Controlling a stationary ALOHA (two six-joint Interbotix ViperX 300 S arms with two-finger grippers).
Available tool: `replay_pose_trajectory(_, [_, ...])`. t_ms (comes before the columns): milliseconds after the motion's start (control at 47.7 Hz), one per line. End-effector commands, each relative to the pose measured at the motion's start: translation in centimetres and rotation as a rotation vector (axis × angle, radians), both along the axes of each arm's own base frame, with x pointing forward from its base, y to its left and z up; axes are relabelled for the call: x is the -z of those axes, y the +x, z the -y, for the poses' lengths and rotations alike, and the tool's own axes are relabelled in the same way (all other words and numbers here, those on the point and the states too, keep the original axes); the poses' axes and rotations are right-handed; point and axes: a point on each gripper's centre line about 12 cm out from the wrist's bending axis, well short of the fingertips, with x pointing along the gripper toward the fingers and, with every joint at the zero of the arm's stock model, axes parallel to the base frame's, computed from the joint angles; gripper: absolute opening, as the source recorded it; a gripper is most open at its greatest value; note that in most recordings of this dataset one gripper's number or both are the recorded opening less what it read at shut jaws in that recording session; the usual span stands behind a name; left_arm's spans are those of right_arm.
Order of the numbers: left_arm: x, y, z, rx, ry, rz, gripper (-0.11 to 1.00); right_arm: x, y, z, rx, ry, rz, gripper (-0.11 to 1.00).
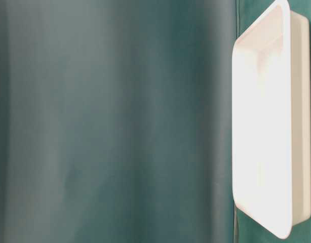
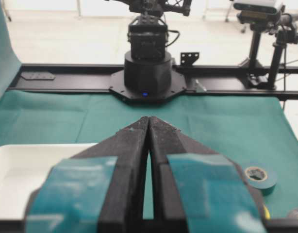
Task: Pick up the tape from a random location and place it into the white case.
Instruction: 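Open the left gripper and start moving it toward the tape rolls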
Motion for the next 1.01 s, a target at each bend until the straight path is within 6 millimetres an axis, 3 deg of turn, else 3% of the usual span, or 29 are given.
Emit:
replay_pose_trajectory(0, [-0.4,0.2,0.1,0.004,0.005,-0.029,0.01,-1.2,0.3,0.0,0.0,0.001,0.029,0.0])
replay_pose_trajectory(692, [0.0,0.1,0.0,0.0,0.003,-0.086,0.04,-1.1,0.6,1.1,0.051,0.049,-0.049,0.0])
replay_pose_trajectory(776, [0.1,0.2,0.0,0.0,0.004,-0.092,0.16,-1.1,0.6,1.1,0.051,0.047,-0.051,0.01])
replay_pose_trajectory(839, [0.3,0.2,0.0,0.0,0.003,-0.1,0.31,-1.0,0.6,1.1,0.051,0.051,-0.058,0.05])
replay_pose_trajectory(922, [0.4,0.3,0.0,0.0,0.004,-0.109,0.56,-1.0,0.6,1.1,0.051,0.051,-0.066,0.25])
replay_pose_trajectory(985, [0.5,0.3,0.0,0.0,0.003,-0.112,0.75,-1.1,0.7,1.1,0.051,0.051,-0.069,0.46])
